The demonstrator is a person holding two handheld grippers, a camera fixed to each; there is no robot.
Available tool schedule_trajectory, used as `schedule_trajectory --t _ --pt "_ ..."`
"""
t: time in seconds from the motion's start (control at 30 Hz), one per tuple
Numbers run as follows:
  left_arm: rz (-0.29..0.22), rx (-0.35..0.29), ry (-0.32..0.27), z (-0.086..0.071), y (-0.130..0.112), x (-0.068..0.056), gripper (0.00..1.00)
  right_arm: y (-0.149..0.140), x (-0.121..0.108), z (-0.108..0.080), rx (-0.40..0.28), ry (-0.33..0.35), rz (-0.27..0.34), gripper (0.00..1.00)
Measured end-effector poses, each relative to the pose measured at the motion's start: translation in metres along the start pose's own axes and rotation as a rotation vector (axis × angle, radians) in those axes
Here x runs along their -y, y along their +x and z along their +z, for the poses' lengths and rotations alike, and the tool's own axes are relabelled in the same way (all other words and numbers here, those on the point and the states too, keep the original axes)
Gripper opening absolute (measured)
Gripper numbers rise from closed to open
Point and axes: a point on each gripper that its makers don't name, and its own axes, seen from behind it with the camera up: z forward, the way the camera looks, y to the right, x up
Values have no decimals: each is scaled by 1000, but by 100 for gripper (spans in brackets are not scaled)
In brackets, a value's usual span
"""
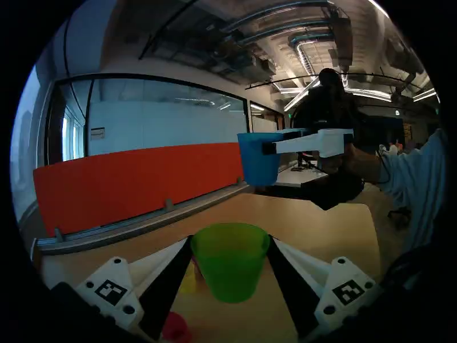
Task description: Pour water
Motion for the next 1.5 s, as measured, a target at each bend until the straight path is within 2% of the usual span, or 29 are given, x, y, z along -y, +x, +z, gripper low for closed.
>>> schedule_trajectory --t 0.37,0.57,1.07,1.5 --pt "-13 52 -13 6 -24 -6 90 -25 0 -4 25 23 42 91" --pt "-8 88 -27 9 -37 -12 90 -47 6 -6 64 47 48 91" --pt "-8 182 -65 17 -69 -22 90 -95 19 -11 194 100 12 92" --pt "20 269 -88 24 -98 -28 90 -137 23 -12 292 126 -7 92"
